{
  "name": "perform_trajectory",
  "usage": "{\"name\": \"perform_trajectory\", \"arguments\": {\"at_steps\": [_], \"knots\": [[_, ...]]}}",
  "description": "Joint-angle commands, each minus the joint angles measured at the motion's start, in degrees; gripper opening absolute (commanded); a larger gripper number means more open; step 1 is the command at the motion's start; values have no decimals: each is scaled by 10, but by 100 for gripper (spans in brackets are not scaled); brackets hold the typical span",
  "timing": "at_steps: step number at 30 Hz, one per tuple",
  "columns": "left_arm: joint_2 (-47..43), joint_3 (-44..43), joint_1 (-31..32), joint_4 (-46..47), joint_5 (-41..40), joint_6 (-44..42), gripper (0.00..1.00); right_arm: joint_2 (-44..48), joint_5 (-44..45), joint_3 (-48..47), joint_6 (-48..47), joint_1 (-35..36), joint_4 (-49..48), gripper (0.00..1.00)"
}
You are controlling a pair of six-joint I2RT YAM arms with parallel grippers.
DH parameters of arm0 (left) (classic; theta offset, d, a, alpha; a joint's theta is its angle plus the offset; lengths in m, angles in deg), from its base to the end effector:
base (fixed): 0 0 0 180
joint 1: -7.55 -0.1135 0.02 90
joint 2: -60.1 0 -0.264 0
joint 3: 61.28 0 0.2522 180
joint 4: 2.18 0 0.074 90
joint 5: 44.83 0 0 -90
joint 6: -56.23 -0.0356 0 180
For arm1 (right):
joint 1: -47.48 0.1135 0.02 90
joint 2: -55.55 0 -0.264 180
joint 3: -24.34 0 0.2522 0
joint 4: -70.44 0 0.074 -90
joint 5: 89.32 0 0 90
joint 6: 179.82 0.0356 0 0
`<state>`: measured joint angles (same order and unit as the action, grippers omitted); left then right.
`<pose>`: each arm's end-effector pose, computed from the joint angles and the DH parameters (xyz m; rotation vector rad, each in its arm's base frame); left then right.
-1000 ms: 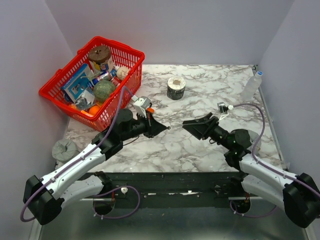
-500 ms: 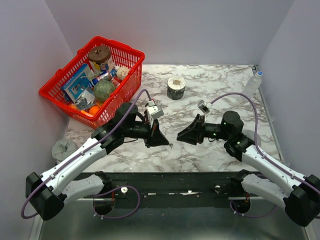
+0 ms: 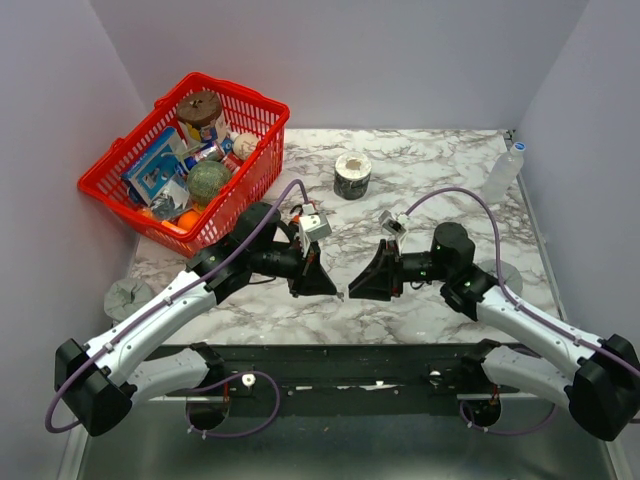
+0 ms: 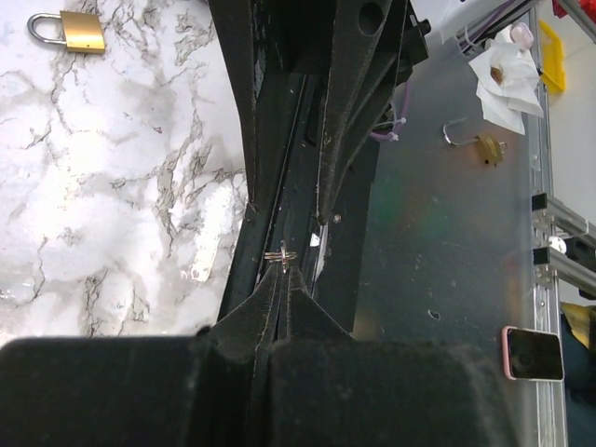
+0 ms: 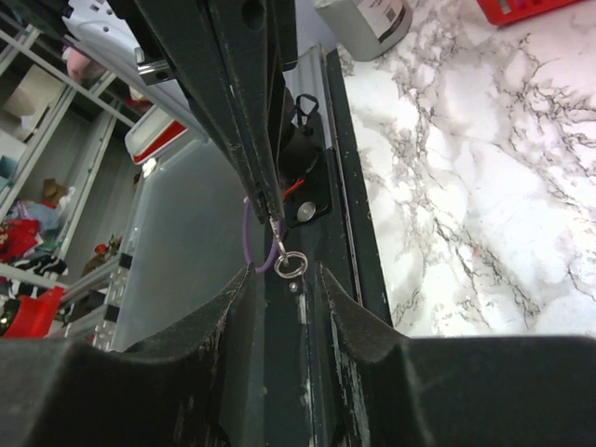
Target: Unlock with the key
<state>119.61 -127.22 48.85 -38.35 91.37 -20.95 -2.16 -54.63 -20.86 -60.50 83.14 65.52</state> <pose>0.1501 -0.1660 0.3203 1.0488 1.9607 -1.3898 0.1606 0.1512 0.2696 -0.9061 1.7174 1.6102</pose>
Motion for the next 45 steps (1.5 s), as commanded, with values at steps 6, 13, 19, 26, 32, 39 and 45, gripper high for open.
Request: {"name": "perform_trajectory", "arguments": {"at_steps": [6, 13, 19, 26, 32, 39, 45], "knots": [[3, -22, -3, 2, 27, -10, 0, -24, -29, -2, 21, 21, -54, 37], [2, -22, -3, 4, 28, -9, 0, -35, -27, -9, 24, 34, -61, 36], [0, -22, -3, 5, 30, -9, 0, -41, -26, -10, 29, 39, -72, 31], [-1, -20, -3, 7, 33, -7, 0, -48, -26, -8, 35, 42, -83, 22], [-1, -19, -3, 11, 32, -5, 0, -50, -26, -6, 40, 45, -92, 7], [-6, -13, -3, 22, -12, 5, 51, -51, 18, 3, 64, 44, -106, 1], [-37, 12, -3, 93, -168, 58, 95, -60, 78, 12, 73, 20, -104, 1]]}}
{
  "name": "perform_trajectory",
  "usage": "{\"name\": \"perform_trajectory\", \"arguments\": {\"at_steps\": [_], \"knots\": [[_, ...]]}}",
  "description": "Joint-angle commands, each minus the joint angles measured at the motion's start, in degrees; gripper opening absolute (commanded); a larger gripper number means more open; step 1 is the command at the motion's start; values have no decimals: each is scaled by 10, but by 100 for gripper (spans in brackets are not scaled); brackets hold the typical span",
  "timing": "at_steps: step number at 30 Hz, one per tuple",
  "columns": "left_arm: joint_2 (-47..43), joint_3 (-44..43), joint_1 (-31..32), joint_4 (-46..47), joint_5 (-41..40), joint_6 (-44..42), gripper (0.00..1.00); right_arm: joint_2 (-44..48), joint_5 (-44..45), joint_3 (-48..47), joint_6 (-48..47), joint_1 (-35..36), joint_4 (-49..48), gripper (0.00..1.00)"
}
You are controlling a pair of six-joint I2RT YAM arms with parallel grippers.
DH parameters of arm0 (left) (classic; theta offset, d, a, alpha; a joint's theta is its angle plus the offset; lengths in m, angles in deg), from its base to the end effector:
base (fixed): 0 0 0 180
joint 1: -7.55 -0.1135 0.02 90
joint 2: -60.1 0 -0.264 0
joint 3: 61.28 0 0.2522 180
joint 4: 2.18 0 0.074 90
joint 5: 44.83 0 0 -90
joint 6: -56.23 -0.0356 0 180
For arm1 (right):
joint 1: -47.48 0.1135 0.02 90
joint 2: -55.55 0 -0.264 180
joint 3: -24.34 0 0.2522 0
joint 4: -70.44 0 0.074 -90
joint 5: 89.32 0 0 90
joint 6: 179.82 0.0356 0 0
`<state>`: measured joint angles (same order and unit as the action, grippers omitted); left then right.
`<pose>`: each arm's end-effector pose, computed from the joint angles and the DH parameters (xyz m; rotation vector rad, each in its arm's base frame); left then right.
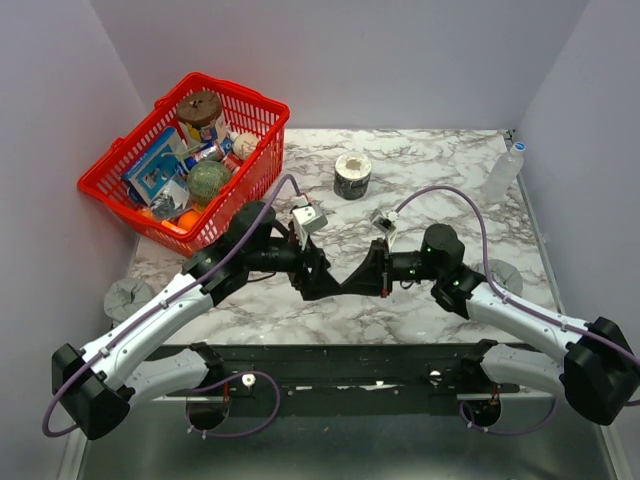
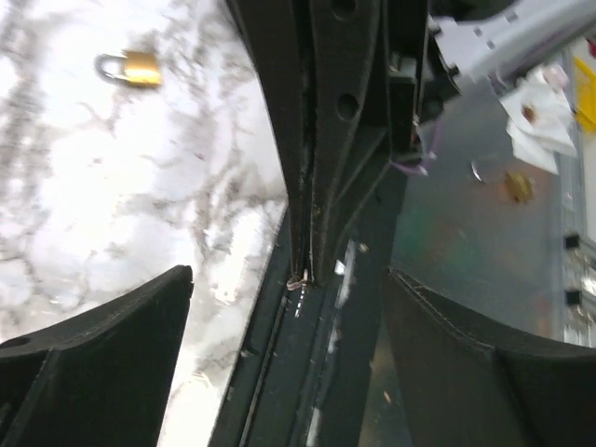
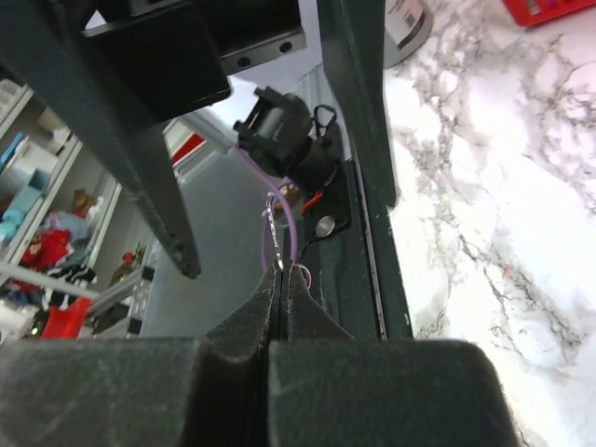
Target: Unlock with the key
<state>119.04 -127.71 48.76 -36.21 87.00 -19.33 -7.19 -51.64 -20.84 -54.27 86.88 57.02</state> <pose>0.1527 -0.1653 0.3276 0.9766 1.9433 -1.3263 0.1637 0.1710 0.2652 -0.8601 1.7264 1.6768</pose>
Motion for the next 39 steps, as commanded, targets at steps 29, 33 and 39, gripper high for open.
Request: {"name": "perform_trajectory", "arguments": {"at_steps": [29, 33, 39], "knots": [[462, -162, 151, 167, -481, 439, 92, 84, 222, -36, -84, -384, 119, 1], [535, -255, 168, 90, -496, 432, 89, 97, 242, -36, -96, -383, 137, 1], [604, -321, 173, 59, -501, 411, 78, 107, 254, -38, -97, -383, 156, 1]]}}
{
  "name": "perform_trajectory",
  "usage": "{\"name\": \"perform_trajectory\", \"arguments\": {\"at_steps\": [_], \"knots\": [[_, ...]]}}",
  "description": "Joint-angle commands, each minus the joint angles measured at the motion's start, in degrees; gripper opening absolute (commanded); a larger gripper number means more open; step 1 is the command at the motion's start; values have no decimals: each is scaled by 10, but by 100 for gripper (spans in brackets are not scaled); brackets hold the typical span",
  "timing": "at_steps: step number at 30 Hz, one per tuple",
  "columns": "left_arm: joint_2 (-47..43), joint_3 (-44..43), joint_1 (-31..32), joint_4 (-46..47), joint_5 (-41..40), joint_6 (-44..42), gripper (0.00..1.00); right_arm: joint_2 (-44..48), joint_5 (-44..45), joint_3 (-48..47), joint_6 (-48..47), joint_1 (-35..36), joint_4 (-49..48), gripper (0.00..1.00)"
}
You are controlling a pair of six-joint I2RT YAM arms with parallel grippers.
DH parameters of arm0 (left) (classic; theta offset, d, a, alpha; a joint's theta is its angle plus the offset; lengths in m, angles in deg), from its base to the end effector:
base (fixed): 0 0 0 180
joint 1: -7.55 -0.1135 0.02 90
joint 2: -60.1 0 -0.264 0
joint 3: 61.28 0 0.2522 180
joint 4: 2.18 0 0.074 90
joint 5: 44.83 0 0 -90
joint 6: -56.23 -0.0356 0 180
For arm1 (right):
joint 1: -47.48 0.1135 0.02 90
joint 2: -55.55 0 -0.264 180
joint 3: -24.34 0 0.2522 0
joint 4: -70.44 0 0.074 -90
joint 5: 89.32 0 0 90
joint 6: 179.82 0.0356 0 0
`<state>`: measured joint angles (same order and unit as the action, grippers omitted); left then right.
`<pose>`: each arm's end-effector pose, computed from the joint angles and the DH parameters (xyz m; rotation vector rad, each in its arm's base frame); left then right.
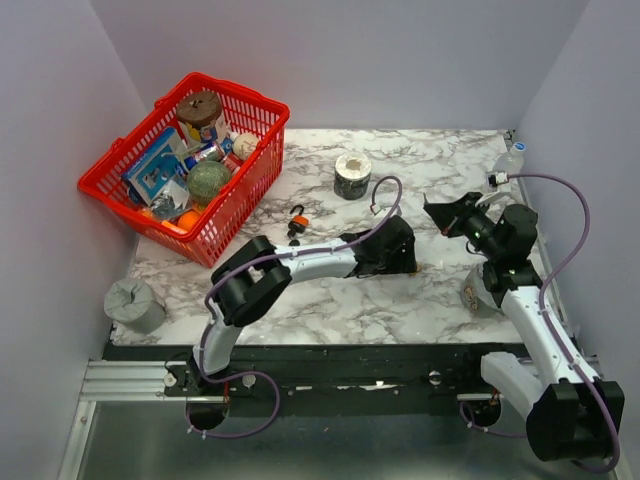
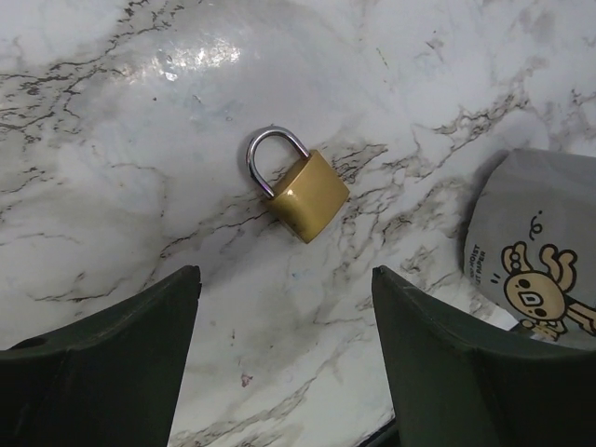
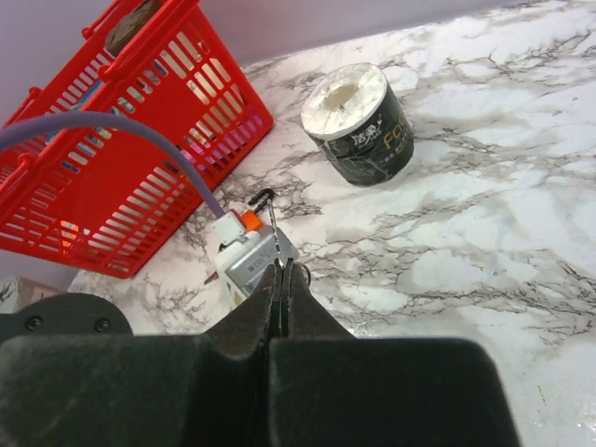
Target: Unlock with the key
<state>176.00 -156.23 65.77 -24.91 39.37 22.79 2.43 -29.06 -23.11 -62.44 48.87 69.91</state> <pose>0.2400 -0.3806 0.1852 -0.0179 2.4995 -0.8322 0.2165 0.0229 0.2904 -0.0193 1.7125 0.8060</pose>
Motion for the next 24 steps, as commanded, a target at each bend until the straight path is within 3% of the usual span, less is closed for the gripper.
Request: {"name": "perform_trajectory", "arguments": {"at_steps": [1, 13, 24], "knots": [[42, -43, 4, -59, -30, -14, 77, 12, 31, -16, -15, -2, 29, 1], [128, -132, 12, -108, -66, -114, 65, 9, 35, -16, -13, -3, 35, 1], [161, -148, 30, -88, -40, -217, 68, 6, 38, -13, -18, -3, 37, 1]]}}
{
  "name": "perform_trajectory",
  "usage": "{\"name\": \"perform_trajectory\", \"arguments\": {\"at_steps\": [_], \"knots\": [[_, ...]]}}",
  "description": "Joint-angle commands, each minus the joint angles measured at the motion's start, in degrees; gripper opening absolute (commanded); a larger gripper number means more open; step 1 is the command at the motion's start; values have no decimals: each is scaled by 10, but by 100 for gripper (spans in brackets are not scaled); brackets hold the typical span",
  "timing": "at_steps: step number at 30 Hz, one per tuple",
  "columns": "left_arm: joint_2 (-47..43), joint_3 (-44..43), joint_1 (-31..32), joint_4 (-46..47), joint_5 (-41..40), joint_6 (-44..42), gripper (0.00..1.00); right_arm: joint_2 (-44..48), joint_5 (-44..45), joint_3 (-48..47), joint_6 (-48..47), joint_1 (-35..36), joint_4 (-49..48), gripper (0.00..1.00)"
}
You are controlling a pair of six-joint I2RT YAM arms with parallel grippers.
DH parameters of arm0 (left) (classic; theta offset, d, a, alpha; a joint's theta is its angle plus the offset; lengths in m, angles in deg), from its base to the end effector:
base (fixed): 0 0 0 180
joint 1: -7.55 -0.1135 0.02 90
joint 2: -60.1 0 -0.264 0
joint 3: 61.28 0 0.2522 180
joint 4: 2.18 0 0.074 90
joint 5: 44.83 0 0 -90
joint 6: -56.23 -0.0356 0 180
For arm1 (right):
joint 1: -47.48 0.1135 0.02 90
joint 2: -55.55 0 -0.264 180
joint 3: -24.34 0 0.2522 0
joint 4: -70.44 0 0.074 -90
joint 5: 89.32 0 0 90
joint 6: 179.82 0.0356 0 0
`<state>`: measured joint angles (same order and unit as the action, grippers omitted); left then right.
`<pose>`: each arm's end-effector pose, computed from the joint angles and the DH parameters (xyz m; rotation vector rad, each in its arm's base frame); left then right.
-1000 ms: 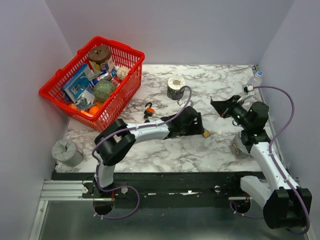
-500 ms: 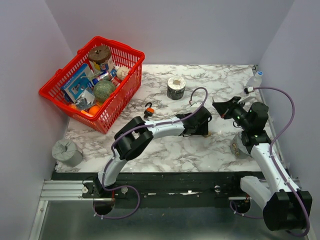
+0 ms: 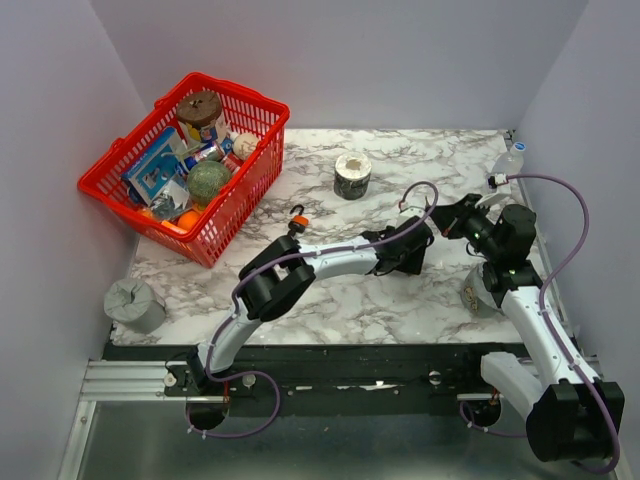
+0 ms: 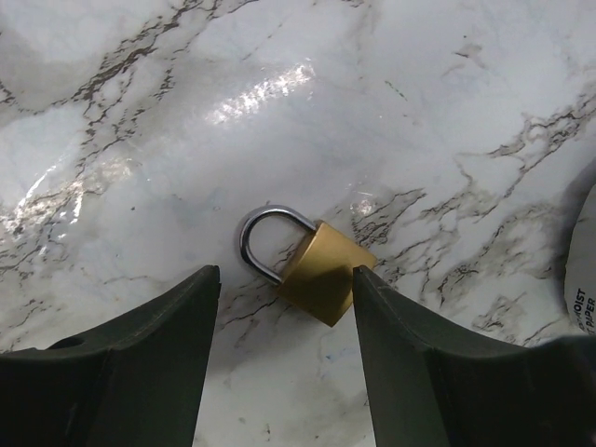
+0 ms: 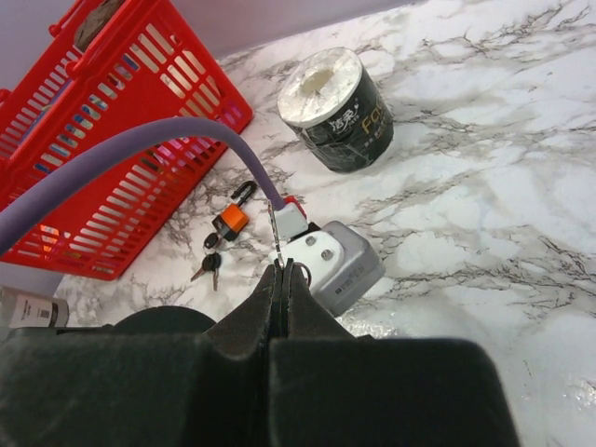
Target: Unlock with the key
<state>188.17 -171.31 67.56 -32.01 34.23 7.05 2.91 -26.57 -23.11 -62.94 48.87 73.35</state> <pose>0.2536 -0.4259 0.1624 0.3219 2.4507 -0.5825 0.2151 0.0215 0.2856 0.0266 1.7573 0.7687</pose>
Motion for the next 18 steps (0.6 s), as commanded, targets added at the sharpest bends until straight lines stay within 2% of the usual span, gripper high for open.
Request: {"name": "perform_trajectory", "arguments": {"at_steps": [1, 5, 14, 18], "knots": [[39, 5, 13, -12, 14, -67, 68, 1, 15, -12, -13, -3, 4, 1], [39, 20, 17, 12, 29, -107, 68, -2, 14, -12, -13, -2, 4, 1], [44, 31, 25, 2, 22, -194, 67, -4, 16, -9, -15, -3, 4, 1], [53, 20, 29, -26, -7, -220, 58, -4, 16, -9, -15, -3, 3, 1]]}}
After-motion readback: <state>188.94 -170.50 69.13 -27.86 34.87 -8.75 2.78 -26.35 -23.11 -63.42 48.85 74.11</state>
